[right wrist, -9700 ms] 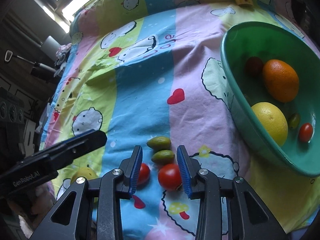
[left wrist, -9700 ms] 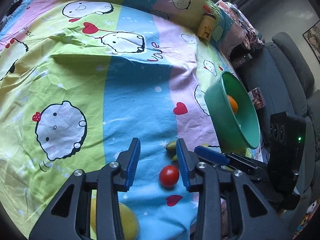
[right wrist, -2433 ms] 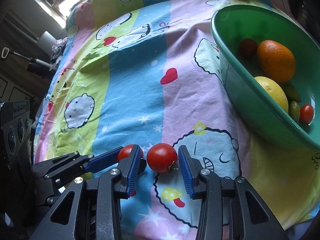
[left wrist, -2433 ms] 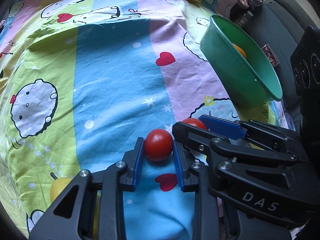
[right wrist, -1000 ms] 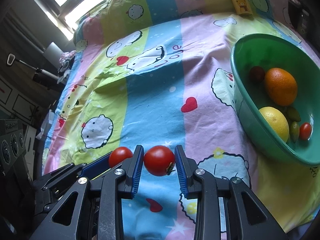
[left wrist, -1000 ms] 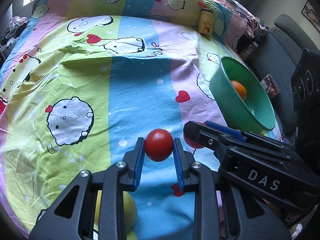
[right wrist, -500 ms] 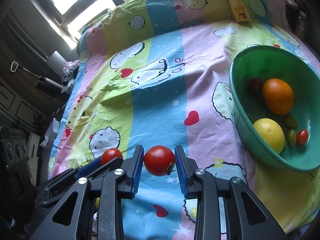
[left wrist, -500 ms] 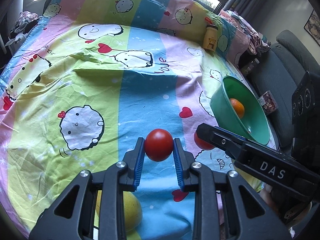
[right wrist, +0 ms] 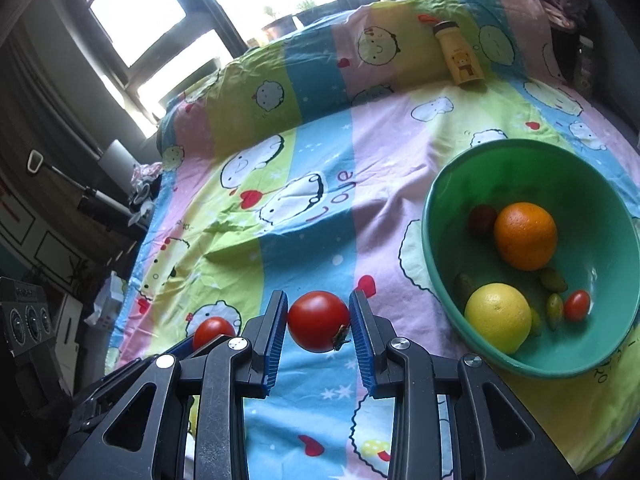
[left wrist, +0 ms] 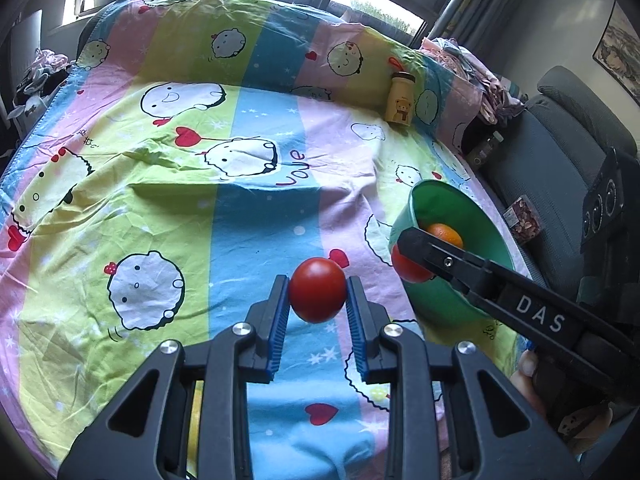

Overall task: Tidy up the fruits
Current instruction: 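Lift both tomatoes and carry them over the green basin, then lower the tomatoes into the basin and open both tools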

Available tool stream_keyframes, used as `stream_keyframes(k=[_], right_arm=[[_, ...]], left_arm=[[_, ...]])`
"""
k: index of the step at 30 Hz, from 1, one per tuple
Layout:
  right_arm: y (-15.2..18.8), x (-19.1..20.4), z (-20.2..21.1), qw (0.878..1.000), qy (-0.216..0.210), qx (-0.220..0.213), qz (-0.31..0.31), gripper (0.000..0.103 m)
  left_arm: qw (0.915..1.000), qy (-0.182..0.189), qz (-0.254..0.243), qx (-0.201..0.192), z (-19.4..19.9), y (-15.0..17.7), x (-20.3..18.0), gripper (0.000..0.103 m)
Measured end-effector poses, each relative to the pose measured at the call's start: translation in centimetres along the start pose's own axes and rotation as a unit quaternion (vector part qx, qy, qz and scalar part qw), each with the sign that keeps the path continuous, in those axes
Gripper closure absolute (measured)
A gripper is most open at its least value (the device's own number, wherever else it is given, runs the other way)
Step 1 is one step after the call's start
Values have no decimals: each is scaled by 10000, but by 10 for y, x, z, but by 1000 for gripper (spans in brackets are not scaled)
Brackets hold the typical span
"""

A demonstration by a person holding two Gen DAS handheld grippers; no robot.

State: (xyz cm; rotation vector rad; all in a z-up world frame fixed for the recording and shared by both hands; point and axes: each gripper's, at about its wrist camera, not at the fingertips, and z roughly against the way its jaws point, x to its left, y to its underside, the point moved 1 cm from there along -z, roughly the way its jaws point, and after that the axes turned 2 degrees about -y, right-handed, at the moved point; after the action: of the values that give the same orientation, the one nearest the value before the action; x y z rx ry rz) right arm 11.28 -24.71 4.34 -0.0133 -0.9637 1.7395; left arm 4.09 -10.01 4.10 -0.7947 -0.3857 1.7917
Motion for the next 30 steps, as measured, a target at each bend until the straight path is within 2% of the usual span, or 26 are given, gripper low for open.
stream_keyframes(k=[3, 7, 13, 18, 30], right_arm=[[-7, -6, 10, 9996, 67, -291, 15, 69], [-15, -19, 19, 9987, 37, -473, -179, 69], [-21, -43, 32, 9962, 299, -717, -403, 69], [-26, -62, 42, 9928, 354, -931, -671, 69], [-28, -107, 59, 9844, 675, -1056, -1237, 69]], left_arm=[[9999, 41, -62, -92, 1, -7, -10, 76], [9996, 45, -203, -175, -1, -15, -25, 76], [9993, 152, -317, -112, -11, -24, -41, 76], [9984, 282, -476, -94, -18, -29, -62, 76], [9943, 638, -850, 121, -46, -30, -110, 76]])
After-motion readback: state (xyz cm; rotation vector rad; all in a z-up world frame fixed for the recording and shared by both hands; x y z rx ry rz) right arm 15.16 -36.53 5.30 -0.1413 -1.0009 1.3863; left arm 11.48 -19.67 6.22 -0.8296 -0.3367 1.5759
